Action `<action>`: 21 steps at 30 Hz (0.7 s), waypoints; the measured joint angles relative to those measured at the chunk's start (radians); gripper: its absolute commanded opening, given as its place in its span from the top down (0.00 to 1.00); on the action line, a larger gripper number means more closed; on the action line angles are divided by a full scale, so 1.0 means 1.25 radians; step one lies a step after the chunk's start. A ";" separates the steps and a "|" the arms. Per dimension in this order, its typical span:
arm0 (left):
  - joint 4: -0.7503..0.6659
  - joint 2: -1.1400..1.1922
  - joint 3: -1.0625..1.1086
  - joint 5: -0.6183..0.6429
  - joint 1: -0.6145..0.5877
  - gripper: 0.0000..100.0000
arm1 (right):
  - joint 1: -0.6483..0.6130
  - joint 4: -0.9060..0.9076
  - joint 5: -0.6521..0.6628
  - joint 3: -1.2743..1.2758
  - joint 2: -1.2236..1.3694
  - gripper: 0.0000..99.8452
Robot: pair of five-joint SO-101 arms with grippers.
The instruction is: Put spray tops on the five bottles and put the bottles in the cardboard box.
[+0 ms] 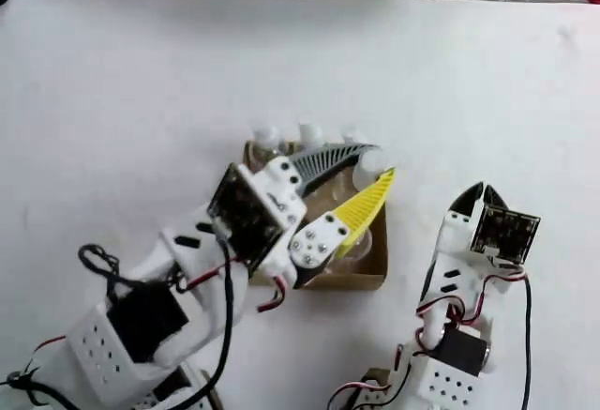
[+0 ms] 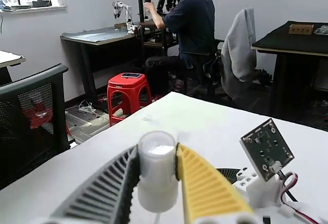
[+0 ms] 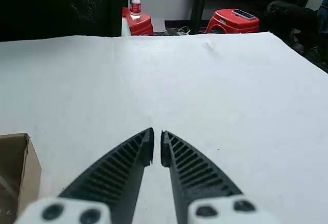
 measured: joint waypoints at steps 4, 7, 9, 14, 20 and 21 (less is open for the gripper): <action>0.001 -0.028 0.058 0.000 0.025 0.98 | 0.000 0.007 0.000 0.000 0.000 0.98; 0.001 -0.038 0.074 0.000 0.050 0.98 | 0.000 0.007 0.000 0.000 0.000 0.98; 0.001 -0.039 0.074 0.000 0.059 0.98 | 0.000 0.007 0.000 0.000 0.000 0.98; 0.001 -0.039 0.080 0.000 0.063 0.98 | 0.000 0.007 0.000 0.000 0.000 0.98; 0.001 -0.039 0.081 0.000 0.063 0.98 | 0.000 0.007 0.000 0.000 0.000 0.98; 0.001 -0.039 0.081 0.000 0.063 0.98 | 0.000 0.007 0.000 0.000 0.000 0.98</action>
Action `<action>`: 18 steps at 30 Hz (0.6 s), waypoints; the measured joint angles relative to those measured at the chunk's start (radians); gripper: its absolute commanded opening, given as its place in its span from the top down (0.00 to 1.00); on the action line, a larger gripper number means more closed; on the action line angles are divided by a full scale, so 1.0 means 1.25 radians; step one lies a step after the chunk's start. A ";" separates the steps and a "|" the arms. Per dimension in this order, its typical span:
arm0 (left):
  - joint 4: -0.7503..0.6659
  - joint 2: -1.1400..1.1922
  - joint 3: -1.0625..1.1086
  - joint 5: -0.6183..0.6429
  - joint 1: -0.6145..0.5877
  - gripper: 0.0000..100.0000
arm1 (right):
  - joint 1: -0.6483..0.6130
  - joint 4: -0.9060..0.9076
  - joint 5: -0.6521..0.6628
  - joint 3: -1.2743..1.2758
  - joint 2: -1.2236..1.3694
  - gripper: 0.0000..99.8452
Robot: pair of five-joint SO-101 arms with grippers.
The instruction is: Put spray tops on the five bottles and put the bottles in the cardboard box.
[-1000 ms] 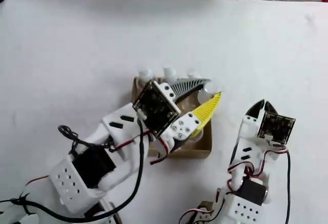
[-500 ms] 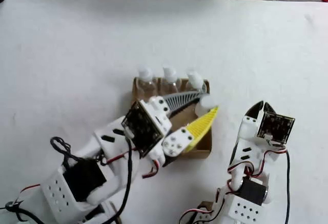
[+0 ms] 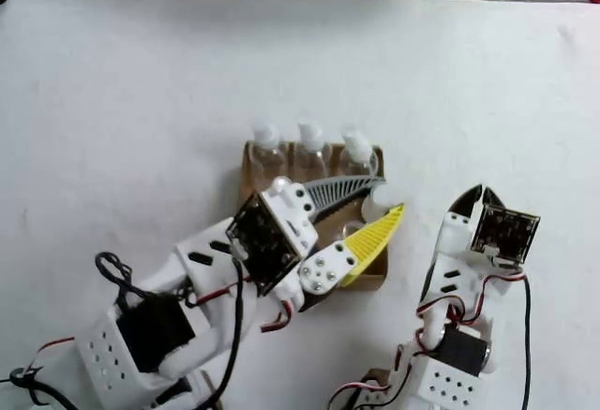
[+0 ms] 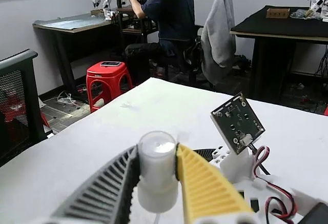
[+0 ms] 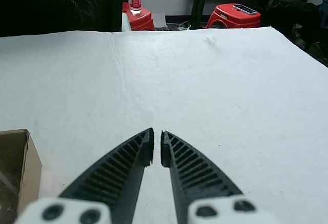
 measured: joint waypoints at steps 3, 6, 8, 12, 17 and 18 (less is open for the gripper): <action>-0.002 0.000 0.029 0.000 -0.007 0.98 | 0.000 0.000 0.000 0.000 0.000 0.98; -0.038 0.000 0.081 0.000 -0.037 0.98 | 0.000 0.000 0.000 0.000 0.000 0.98; -0.070 0.000 0.120 0.000 -0.050 0.98 | 0.000 0.000 0.000 0.000 0.000 0.98; -0.109 0.000 0.160 0.000 -0.055 0.98 | 0.000 0.000 0.000 0.000 0.000 0.98; -0.122 0.000 0.179 0.000 -0.055 0.98 | 0.000 0.000 0.000 0.000 0.000 0.98; -0.124 0.000 0.195 0.000 -0.055 0.98 | 0.000 0.000 0.000 0.000 0.000 0.98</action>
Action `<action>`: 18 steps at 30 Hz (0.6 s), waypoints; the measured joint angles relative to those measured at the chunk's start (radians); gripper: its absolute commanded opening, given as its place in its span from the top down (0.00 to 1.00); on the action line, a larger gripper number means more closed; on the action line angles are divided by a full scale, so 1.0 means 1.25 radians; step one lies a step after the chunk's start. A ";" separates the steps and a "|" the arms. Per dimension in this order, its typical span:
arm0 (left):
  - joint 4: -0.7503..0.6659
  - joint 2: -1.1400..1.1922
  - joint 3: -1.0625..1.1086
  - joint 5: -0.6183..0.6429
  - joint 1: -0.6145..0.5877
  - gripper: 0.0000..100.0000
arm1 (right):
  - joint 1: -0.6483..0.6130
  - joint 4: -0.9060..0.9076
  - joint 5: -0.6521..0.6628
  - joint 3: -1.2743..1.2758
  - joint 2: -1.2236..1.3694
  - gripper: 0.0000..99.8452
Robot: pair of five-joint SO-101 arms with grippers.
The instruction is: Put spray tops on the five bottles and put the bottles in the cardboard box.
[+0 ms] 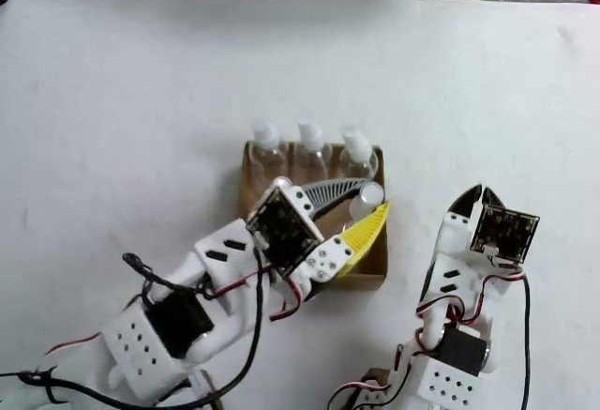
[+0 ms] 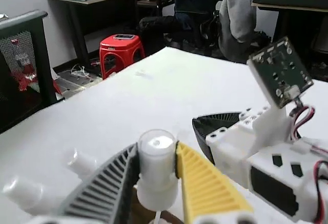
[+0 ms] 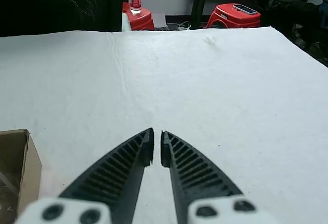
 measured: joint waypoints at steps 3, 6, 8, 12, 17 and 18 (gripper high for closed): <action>-0.027 0.000 0.048 0.000 0.000 0.98 | 0.000 0.000 0.000 0.000 0.000 0.98; -0.075 0.000 0.087 0.000 0.000 0.98 | 0.000 0.000 0.000 0.000 0.000 0.98; -0.104 0.000 0.109 0.000 0.000 0.98 | 0.000 0.002 0.000 0.000 0.000 0.98; -0.131 0.000 0.130 0.000 0.000 0.98 | 0.000 0.012 0.000 0.000 0.000 0.98; -0.133 0.000 0.130 0.000 0.000 0.97 | 0.000 0.012 0.000 0.000 0.000 0.98; -0.133 0.000 0.130 0.000 -0.001 0.95 | 0.000 0.012 0.000 0.000 0.000 0.98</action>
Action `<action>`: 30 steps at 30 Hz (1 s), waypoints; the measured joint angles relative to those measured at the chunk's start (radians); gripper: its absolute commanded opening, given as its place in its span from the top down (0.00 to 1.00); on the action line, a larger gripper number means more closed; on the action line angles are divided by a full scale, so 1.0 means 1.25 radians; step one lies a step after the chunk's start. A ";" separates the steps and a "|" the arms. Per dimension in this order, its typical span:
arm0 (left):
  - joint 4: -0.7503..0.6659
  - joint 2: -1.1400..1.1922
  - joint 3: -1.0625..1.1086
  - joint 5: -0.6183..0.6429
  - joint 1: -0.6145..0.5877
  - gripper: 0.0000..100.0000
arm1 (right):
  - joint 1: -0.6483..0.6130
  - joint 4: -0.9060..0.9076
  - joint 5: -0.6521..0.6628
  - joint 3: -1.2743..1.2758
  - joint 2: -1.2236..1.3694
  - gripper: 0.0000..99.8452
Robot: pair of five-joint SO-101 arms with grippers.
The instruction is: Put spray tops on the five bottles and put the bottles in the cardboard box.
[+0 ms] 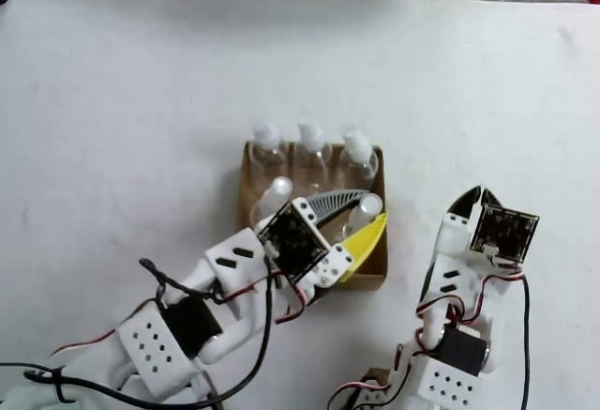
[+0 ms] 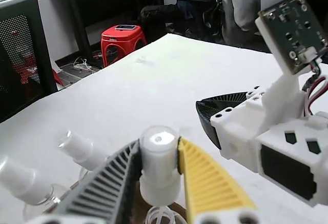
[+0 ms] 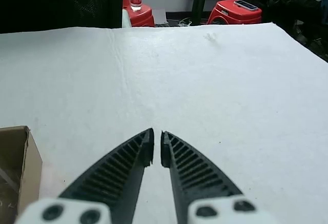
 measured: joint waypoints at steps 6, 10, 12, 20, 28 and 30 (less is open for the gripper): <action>0.000 0.000 0.012 0.000 0.000 0.90 | 0.000 0.000 0.000 0.000 0.000 0.98; 0.000 0.000 0.028 0.000 -0.001 0.89 | 0.000 0.000 0.000 0.000 0.000 0.98; 0.000 0.000 0.028 0.000 -0.001 0.89 | 0.000 0.000 0.000 0.000 0.000 0.98; 0.039 0.000 0.028 0.000 -0.001 0.83 | 0.000 0.000 0.000 0.000 0.000 0.98; 0.153 0.000 -0.015 0.000 -0.001 0.83 | 0.000 0.000 0.000 0.000 0.000 0.98; 0.155 0.000 -0.023 0.000 -0.007 0.83 | 0.000 0.000 0.000 0.000 0.000 0.98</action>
